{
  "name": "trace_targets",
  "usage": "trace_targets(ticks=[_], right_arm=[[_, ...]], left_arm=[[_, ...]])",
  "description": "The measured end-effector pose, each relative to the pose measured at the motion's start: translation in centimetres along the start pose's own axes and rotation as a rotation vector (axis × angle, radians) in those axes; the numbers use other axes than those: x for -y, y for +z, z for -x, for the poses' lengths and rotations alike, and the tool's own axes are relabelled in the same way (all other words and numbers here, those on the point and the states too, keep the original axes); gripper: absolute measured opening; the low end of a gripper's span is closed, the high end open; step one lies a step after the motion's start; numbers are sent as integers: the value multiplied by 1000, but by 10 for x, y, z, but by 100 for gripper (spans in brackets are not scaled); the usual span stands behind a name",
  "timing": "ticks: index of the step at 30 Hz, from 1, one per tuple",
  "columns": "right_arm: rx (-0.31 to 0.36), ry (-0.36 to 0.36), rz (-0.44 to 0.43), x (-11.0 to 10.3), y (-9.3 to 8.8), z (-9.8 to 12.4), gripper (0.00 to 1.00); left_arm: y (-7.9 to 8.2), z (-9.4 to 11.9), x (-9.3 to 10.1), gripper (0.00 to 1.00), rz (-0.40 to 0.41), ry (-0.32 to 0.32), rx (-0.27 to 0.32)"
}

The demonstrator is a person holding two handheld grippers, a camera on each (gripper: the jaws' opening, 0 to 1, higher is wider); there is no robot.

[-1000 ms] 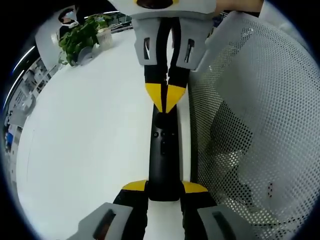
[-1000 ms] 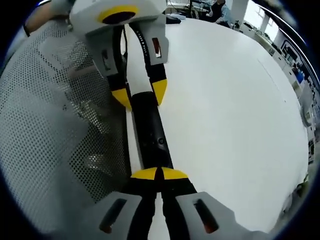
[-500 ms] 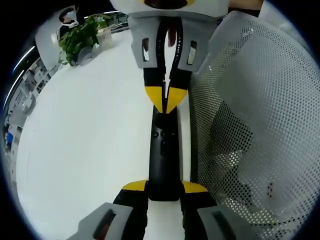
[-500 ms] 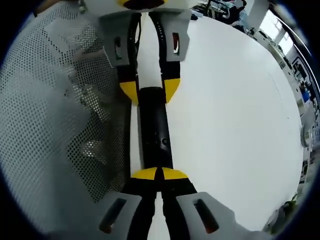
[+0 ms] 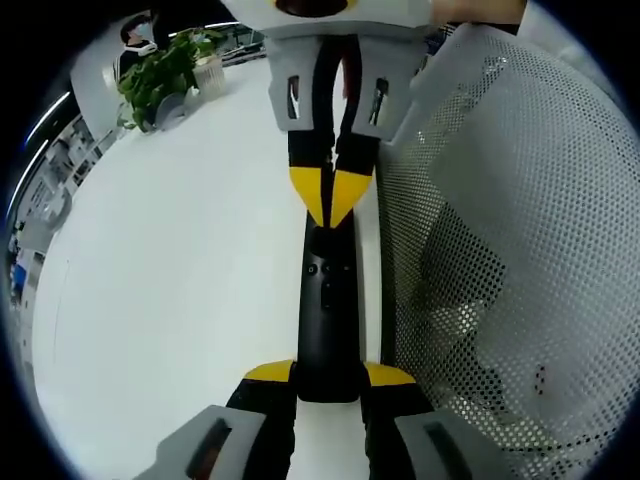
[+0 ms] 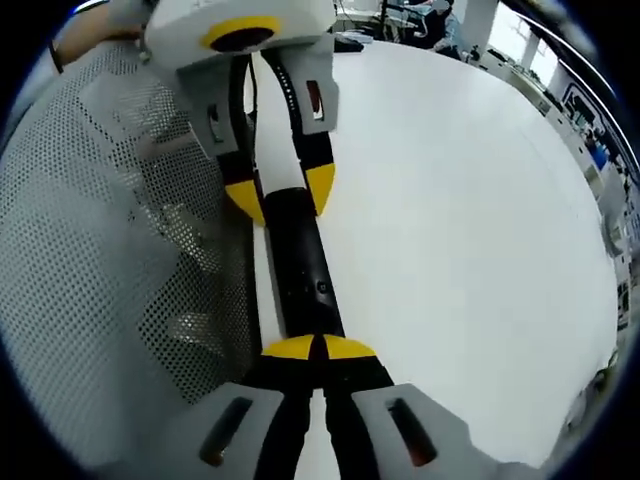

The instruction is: Press the specified remote control buttons in sequence, fully releasing each button before pressing the next.

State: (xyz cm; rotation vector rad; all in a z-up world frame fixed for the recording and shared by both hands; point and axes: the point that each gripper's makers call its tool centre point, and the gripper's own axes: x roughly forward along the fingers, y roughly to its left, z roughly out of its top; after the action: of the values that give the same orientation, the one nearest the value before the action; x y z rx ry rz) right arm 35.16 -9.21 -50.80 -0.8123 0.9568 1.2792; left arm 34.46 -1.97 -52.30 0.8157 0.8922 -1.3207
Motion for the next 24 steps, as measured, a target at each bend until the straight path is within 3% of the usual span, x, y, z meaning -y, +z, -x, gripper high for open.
trace_targets(ticks=[11, 18, 24], right_arm=[[-30, 16, 37, -3, 2, -4, 0], [-93, 8, 124, -4, 3, -7, 0], [-58, 26, 63, -2, 2, -5, 0]], left_arm=[[0, 1, 1, 25, 0, -1, 2], [0, 3, 2, 25, -3, -4, 9], [0, 3, 2, 25, 0, -6, 12]])
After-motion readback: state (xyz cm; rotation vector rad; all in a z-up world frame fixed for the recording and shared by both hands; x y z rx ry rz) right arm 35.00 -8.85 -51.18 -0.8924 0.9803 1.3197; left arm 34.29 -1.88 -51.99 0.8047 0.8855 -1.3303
